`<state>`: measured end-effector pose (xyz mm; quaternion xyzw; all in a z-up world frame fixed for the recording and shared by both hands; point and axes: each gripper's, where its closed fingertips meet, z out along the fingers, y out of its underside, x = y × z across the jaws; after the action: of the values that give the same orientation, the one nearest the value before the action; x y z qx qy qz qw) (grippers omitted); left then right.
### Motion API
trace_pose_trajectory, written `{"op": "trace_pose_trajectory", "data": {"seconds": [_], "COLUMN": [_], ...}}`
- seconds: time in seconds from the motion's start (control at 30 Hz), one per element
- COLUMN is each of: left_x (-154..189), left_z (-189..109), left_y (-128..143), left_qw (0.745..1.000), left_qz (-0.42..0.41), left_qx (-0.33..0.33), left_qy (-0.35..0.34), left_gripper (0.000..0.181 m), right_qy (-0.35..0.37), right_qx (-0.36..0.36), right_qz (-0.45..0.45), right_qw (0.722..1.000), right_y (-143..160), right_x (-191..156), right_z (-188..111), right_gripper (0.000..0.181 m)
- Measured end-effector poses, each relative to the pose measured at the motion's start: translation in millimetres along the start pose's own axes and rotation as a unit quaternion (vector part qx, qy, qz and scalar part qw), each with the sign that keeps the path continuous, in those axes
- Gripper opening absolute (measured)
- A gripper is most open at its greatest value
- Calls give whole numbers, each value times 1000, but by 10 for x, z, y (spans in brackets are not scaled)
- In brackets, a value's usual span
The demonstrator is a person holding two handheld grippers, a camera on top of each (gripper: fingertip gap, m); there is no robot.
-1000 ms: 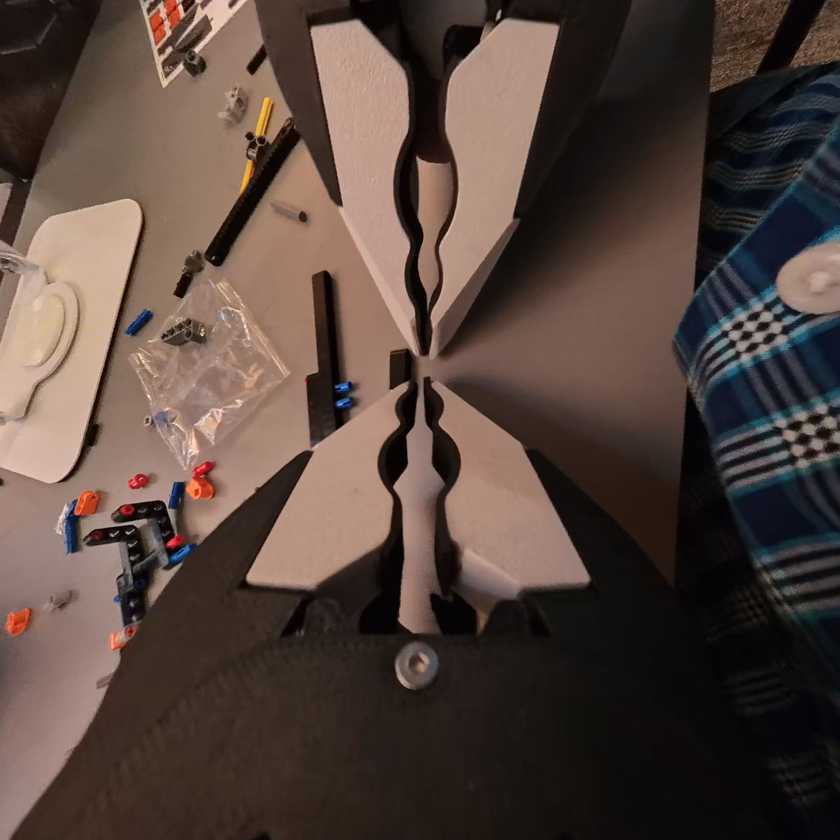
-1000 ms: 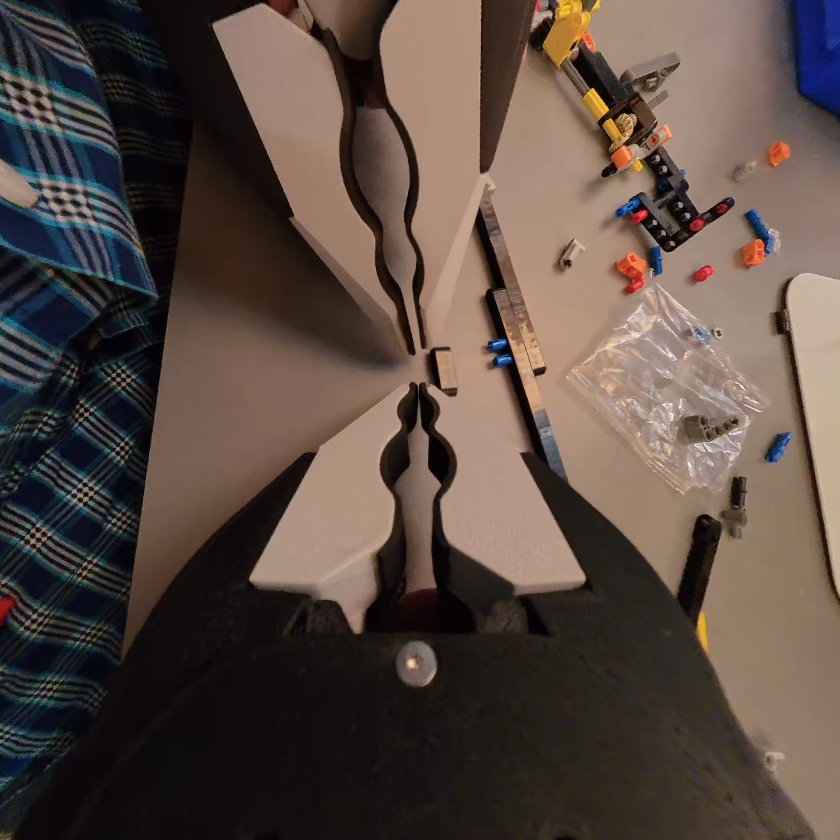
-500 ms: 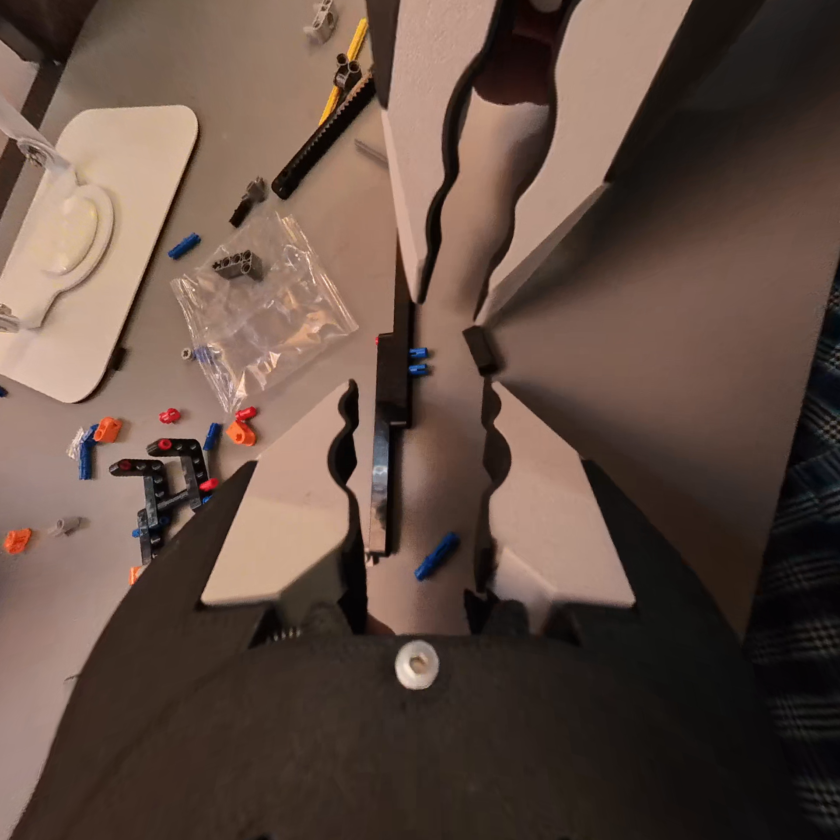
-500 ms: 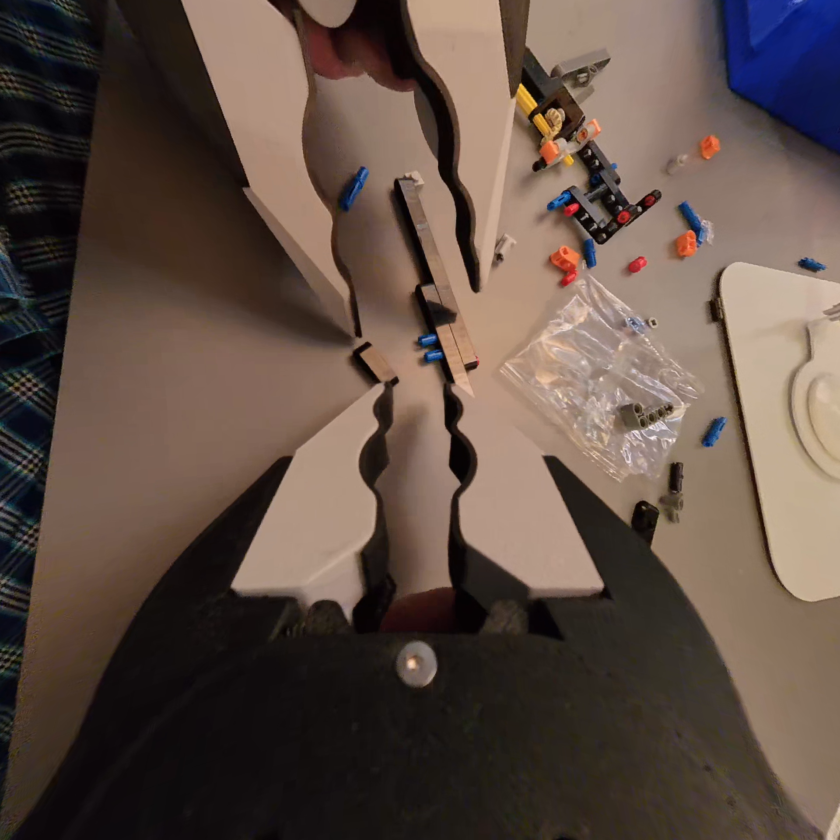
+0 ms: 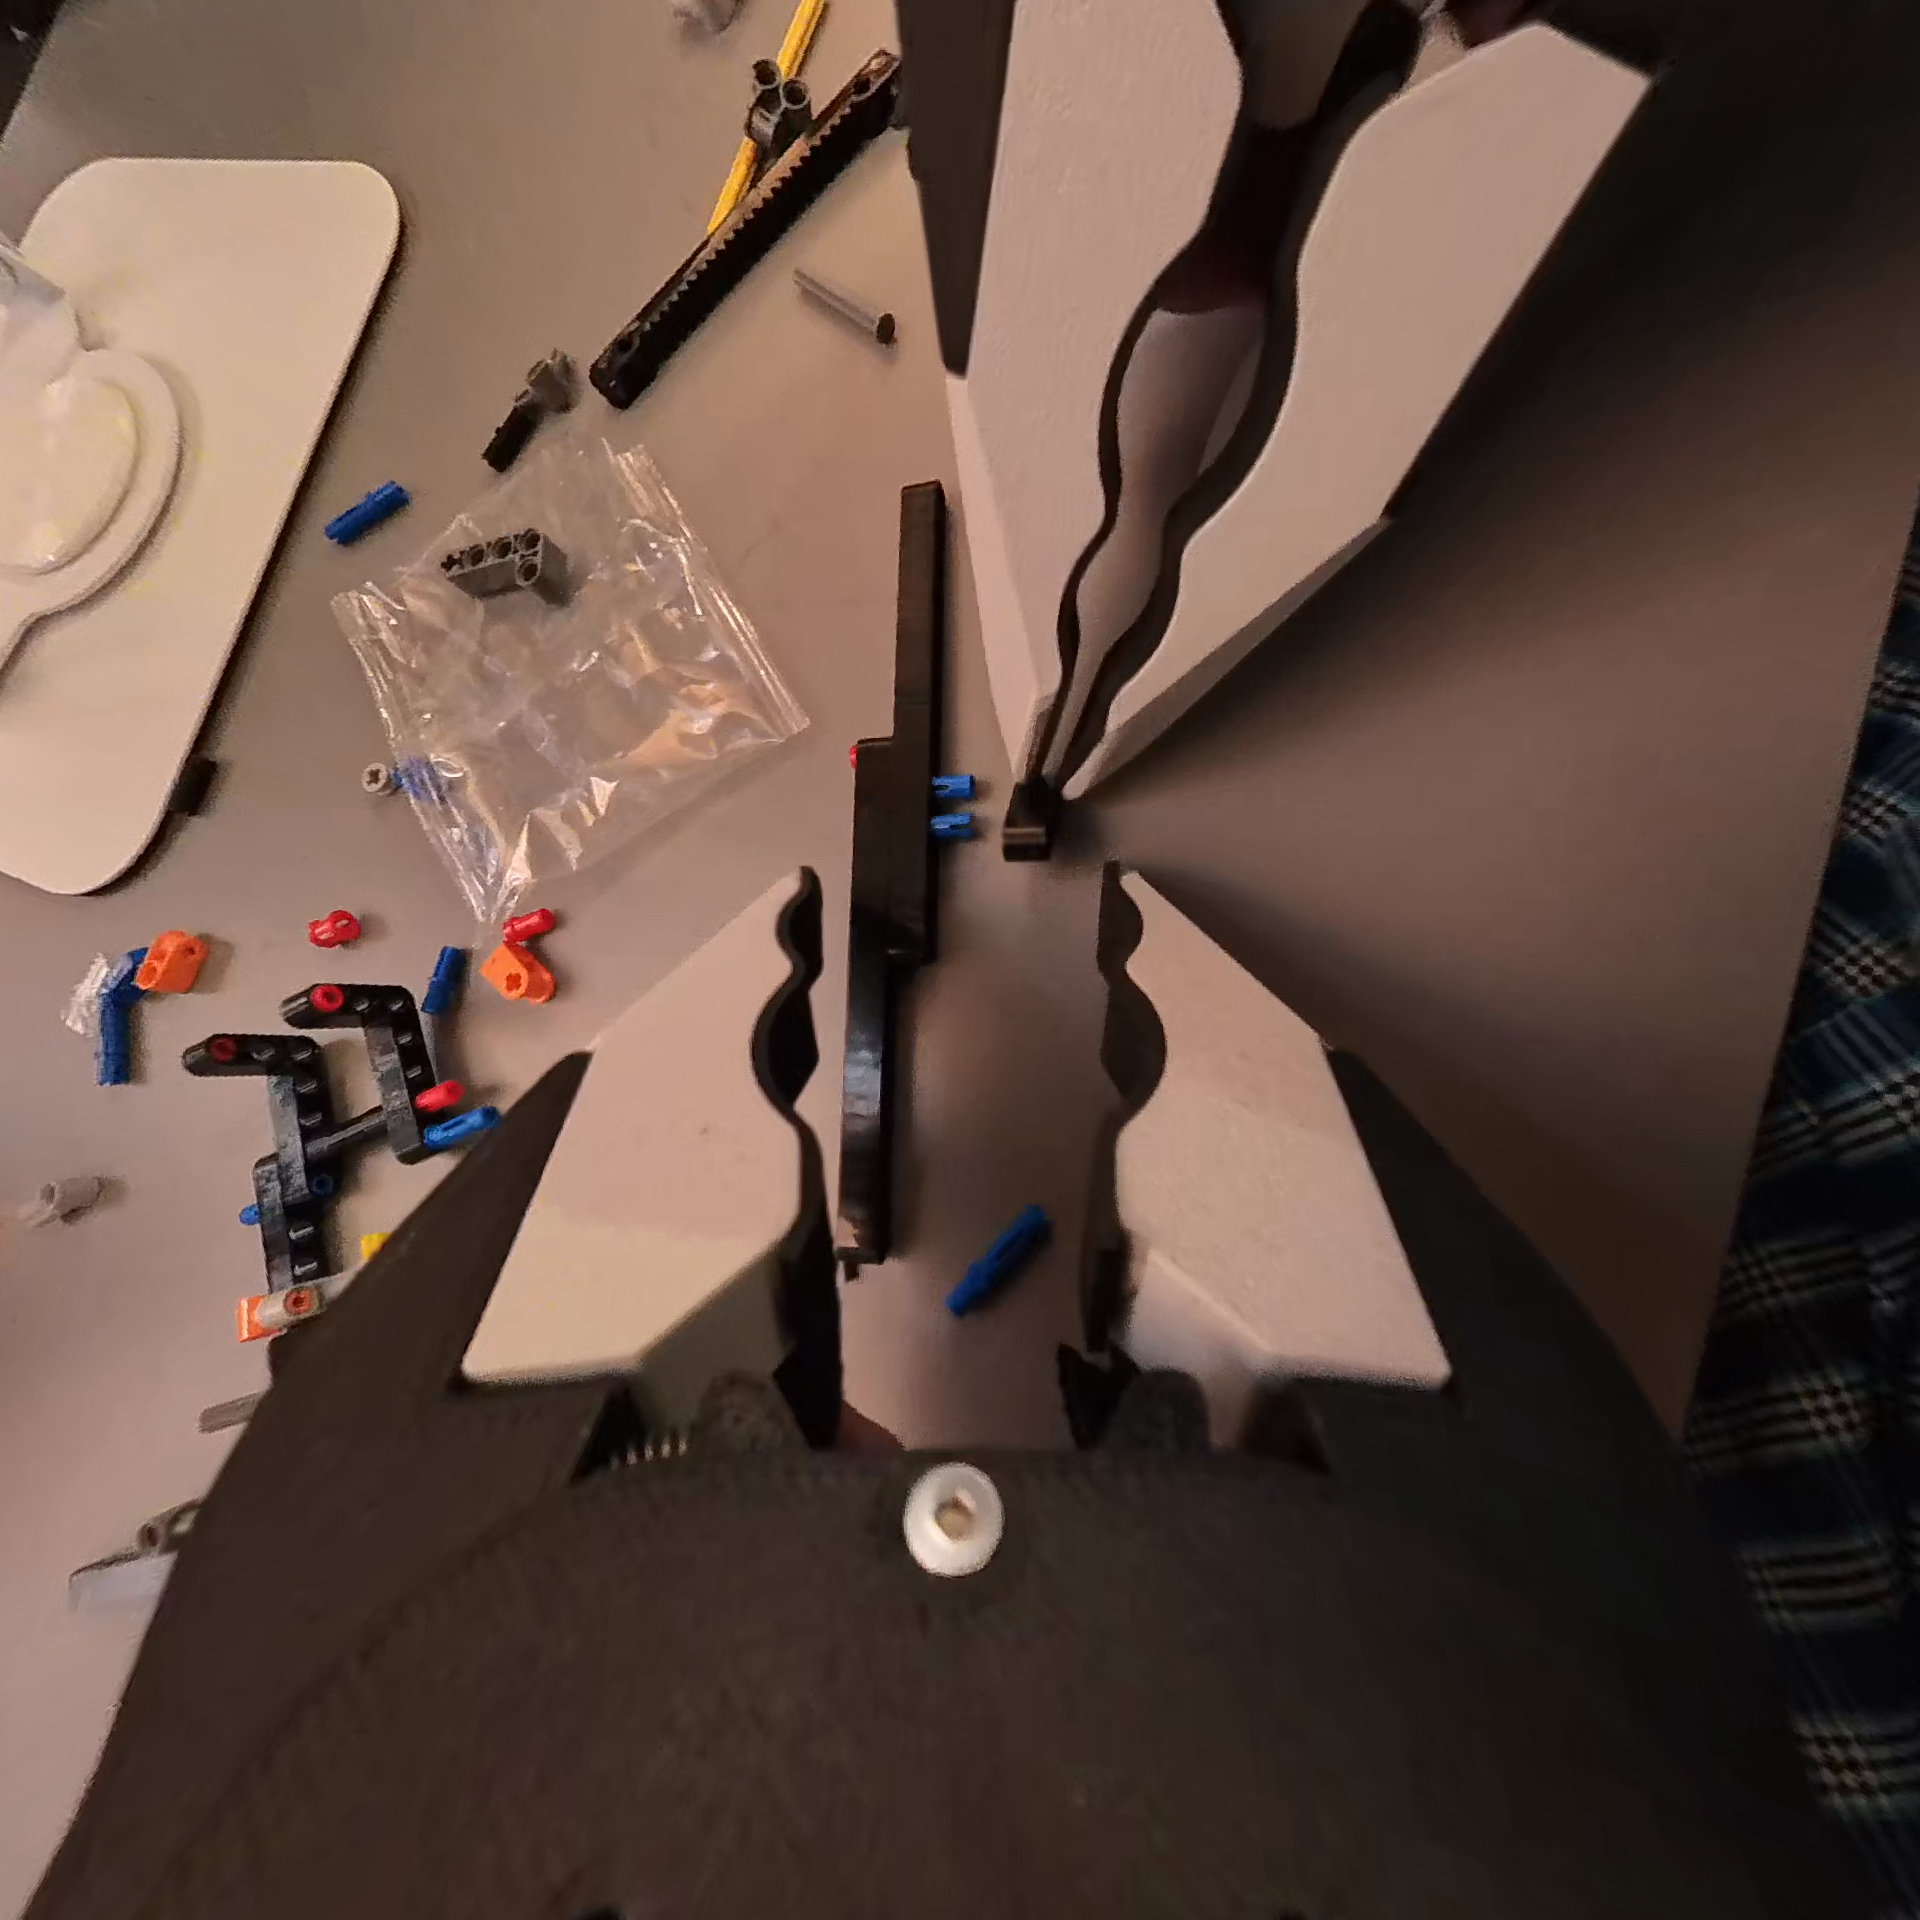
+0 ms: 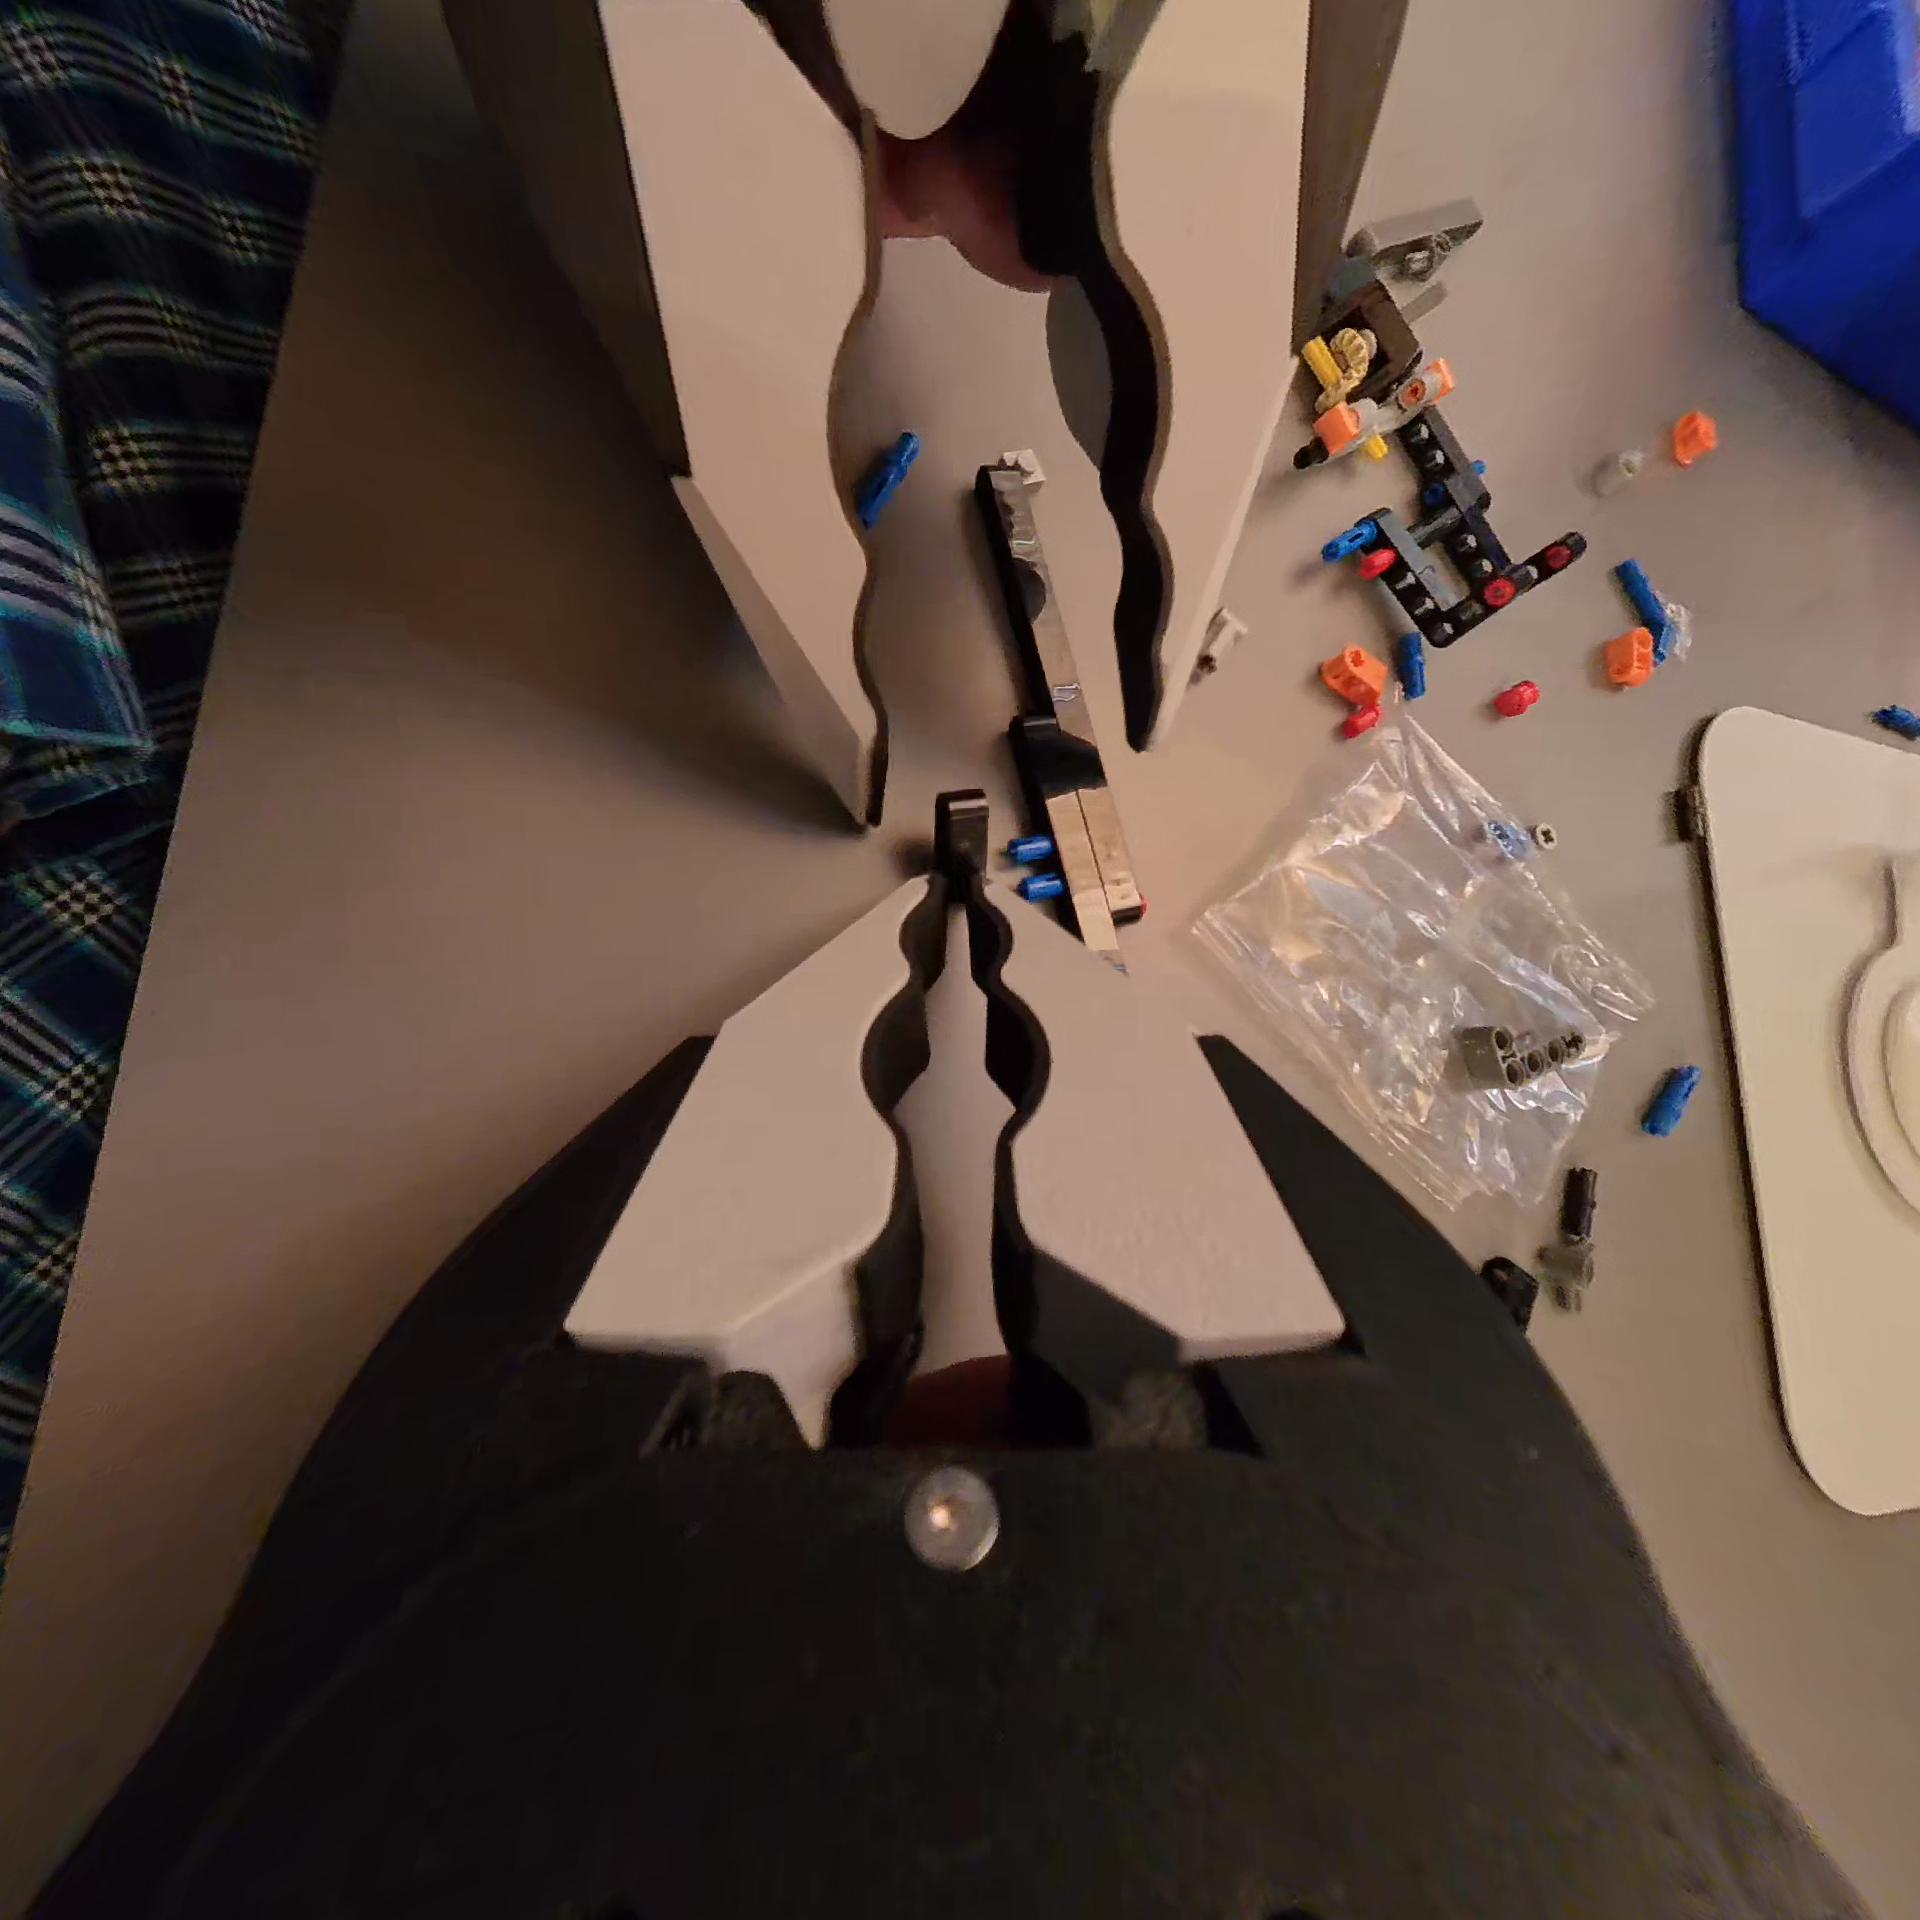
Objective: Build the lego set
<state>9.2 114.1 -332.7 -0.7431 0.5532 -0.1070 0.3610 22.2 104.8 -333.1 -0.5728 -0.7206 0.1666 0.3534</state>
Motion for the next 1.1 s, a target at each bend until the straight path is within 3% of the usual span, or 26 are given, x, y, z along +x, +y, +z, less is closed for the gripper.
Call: {"op": "trace_pose_trajectory", "data": {"seconds": [0.03,0.37,0.87,1.1], "left_x": [2,-54,-102,-118], "left_z": [1,-79,11,42], "left_y": [3,-114,-35,-20], "left_qw": [1000,1000,1000,1000], "left_qz": [-3,5,18,14], "left_qx": [-1,22,0,-1], "left_qy": [4,3,-9,-13], "left_gripper": [51,39,46,46], "right_qy": [4,15,8,33], "right_qx": [-2,-19,-12,-12], "right_qz": [-2,-9,10,26], "right_qw": [1000,1000,1000,999], "right_y": [-1,-17,22,73], "right_x": [3,35,61,280], "right_z": [3,-10,5,-96], "right_gripper": [1,4,6,13]}}
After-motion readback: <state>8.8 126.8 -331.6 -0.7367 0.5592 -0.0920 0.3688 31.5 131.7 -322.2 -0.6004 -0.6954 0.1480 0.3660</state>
